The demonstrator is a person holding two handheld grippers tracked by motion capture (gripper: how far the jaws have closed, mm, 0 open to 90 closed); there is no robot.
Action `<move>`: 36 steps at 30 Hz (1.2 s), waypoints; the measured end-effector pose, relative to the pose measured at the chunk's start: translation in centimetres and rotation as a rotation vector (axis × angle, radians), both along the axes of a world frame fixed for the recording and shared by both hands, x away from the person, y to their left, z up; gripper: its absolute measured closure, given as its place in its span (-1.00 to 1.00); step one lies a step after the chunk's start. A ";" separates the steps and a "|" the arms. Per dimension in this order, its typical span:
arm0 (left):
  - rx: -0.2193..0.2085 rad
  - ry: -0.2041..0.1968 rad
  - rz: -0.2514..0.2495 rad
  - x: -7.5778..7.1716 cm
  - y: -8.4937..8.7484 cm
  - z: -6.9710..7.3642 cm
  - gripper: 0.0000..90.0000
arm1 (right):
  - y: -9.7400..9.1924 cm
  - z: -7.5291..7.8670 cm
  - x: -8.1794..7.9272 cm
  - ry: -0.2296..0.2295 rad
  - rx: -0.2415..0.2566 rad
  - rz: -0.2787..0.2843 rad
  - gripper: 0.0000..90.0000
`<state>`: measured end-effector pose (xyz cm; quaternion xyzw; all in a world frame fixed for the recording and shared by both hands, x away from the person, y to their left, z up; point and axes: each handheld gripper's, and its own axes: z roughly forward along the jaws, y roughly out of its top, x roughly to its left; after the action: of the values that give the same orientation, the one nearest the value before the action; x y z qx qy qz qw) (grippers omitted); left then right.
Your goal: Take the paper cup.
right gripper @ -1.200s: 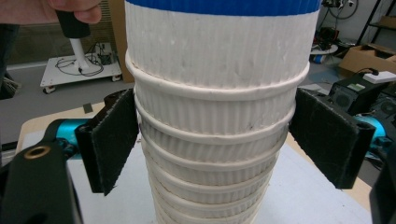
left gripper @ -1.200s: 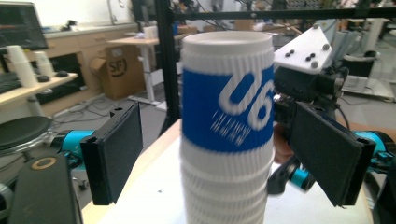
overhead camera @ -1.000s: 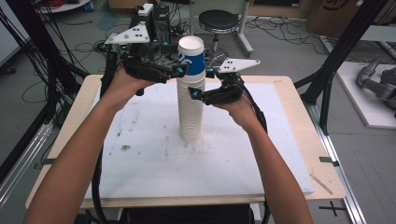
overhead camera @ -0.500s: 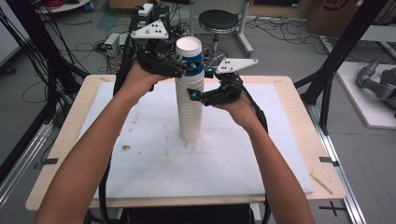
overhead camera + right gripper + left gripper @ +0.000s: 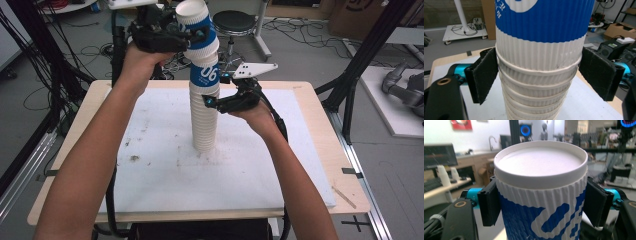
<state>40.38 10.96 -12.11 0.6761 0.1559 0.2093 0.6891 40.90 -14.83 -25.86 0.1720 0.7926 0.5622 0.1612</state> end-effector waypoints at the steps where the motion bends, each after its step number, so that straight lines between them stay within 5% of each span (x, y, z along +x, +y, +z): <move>1: -0.018 -0.008 0.010 -0.3 0.4 0.3 -0.41 | -0.2 -0.1 0.0 0.004 -0.018 -0.005 -0.63; 7: -0.028 -0.016 0.028 -1.5 3.1 0.4 -0.41 | -1.9 -0.6 -1.1 -0.013 -0.071 -0.026 -0.63; 19: -0.060 0.025 0.090 -4.6 9.2 -5.2 -0.41 | -8.8 -2.6 -3.8 0.024 -0.078 -0.137 -0.63; 27: 0.013 0.055 0.100 -5.6 10.0 -8.9 -0.41 | -11.8 -5.7 -5.0 0.054 -0.069 -0.201 -0.63; 36: 0.085 0.096 0.097 -5.5 9.2 -14.1 -0.41 | -12.8 -8.3 -5.3 0.072 -0.082 -0.233 -0.63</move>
<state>34.89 20.21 -26.23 0.7056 0.2124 0.2163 0.6405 35.57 -27.59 -34.13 0.2763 0.7948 0.5003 0.2040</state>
